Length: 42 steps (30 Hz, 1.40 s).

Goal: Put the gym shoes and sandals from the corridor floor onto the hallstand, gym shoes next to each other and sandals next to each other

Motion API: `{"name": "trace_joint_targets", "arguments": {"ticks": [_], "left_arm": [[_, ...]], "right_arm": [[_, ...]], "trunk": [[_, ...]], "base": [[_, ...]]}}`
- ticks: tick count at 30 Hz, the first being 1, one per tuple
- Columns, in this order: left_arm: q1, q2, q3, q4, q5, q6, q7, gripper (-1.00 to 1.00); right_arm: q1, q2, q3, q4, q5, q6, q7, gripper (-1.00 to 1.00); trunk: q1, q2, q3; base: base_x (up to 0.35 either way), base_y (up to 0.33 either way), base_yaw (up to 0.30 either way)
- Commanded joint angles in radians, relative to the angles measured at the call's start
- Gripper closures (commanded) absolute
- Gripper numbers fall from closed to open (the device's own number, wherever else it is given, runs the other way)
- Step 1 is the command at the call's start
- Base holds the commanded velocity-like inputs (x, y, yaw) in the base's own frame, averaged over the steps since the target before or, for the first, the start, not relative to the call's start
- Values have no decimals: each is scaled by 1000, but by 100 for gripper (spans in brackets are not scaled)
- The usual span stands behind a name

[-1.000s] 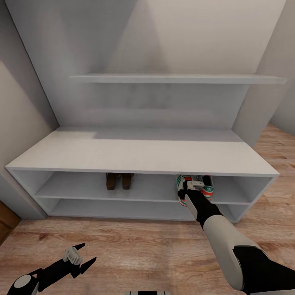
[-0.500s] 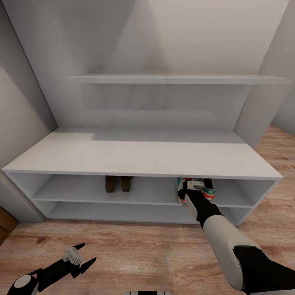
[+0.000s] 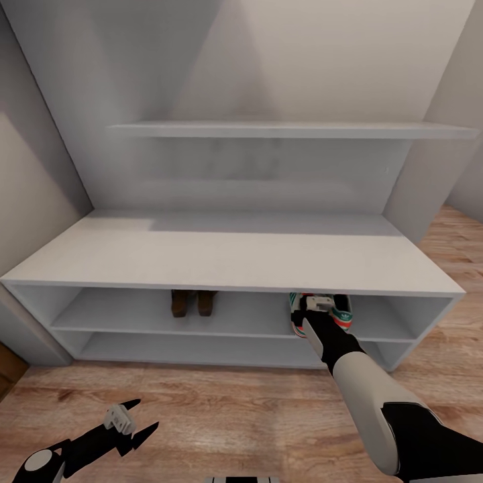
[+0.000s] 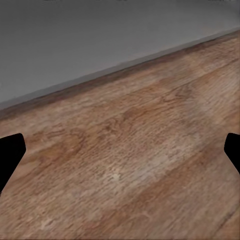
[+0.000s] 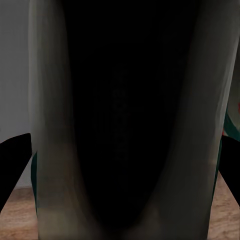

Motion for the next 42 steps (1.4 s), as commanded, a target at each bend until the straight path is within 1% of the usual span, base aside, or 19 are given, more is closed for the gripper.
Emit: {"name": "trace_joint_targets", "arguments": {"ticks": [1,21,26,33,42], "left_arm": [[-1,-1,4,-1,-10,-6,-4,-100],[-1,0,2,-5,-10,-5,-4,-100],[-1,0,2,-4,-10,-4,-3,-100],[-1,-1,2,-2,-11,-4,-2,-100],[-1,-1,2,-2,-11,-4,-2,-100]], "right_arm": [[0,1,-5,-2,1,5,-1,100],[0,-3,-5,-1,1,5,0,100],[0,-13,-6,0,-1,5,-1,100],[0,-15,-6,-2,-1,5,-1,100],[0,-17,-6,-1,-1,5,-1,100]], "trunk": [[0,0,-1],[0,0,-1],[2,-1,-21],[2,-1,-28],[2,-1,-29]], "base": [[45,-13,0],[5,-1,0],[0,0,0],[0,0,0],[0,0,0]]}}
